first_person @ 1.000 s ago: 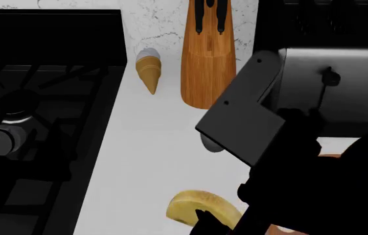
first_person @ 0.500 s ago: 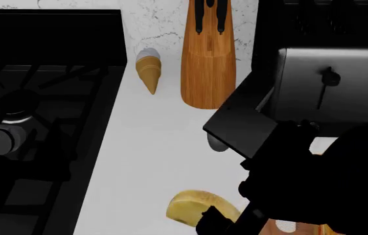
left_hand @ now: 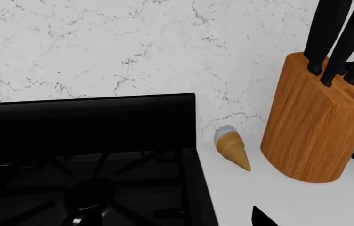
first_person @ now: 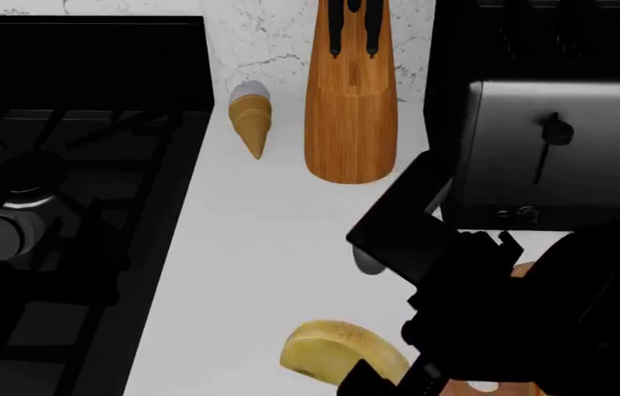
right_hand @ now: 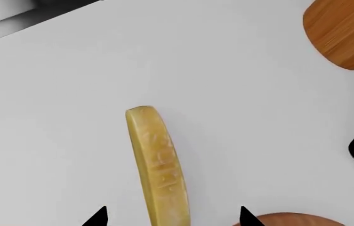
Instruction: Pick up the wedge of cheese and place it on the slice of bread to prepare a simple cheese on bread dish.
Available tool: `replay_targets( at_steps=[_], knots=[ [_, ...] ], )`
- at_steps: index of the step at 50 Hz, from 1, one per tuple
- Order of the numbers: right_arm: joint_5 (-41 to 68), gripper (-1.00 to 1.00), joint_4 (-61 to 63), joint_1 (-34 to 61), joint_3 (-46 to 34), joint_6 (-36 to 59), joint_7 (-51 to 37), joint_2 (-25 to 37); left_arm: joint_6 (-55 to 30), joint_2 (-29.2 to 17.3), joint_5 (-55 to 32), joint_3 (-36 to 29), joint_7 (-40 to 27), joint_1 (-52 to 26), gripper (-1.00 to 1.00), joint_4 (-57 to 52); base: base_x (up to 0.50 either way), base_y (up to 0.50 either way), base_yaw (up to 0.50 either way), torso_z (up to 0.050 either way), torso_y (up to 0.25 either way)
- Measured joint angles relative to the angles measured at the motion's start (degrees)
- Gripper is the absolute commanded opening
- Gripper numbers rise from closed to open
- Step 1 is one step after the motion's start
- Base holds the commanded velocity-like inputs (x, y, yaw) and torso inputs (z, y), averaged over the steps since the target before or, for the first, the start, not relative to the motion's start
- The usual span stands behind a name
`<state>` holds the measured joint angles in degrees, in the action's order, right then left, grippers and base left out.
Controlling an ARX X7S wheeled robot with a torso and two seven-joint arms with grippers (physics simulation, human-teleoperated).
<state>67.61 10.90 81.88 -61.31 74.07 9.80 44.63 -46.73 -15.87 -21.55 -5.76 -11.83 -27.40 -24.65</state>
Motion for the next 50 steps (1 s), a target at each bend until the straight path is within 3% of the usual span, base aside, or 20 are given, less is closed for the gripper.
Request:
replay_targets(
  at_steps=[42, 43, 50],
  knots=[
    [-6.8, 1.00, -6.3, -3.4, -7.4, -2.8, 3.4, -3.3, 1.3, -0.6, -0.8, -0.4, -0.5, 0.3, 1.00, -0.1, 0.00, 0.00, 0.00, 0.000, 0.000],
    [-7.0, -1.00, -6.4, -3.4, -7.5, -2.9, 3.5, -3.4, 1.3, -0.6, -0.8, -0.4, -0.5, 0.3, 1.00, -0.1, 0.00, 0.00, 0.00, 0.000, 0.000],
    [-7.9, -1.00, -6.3, -3.0, -8.0, -2.8, 3.0, -3.2, 1.4, -0.7, -0.9, -0.5, -0.6, 0.3, 1.00, -0.1, 0.00, 0.00, 0.00, 0.000, 0.000]
  ],
)
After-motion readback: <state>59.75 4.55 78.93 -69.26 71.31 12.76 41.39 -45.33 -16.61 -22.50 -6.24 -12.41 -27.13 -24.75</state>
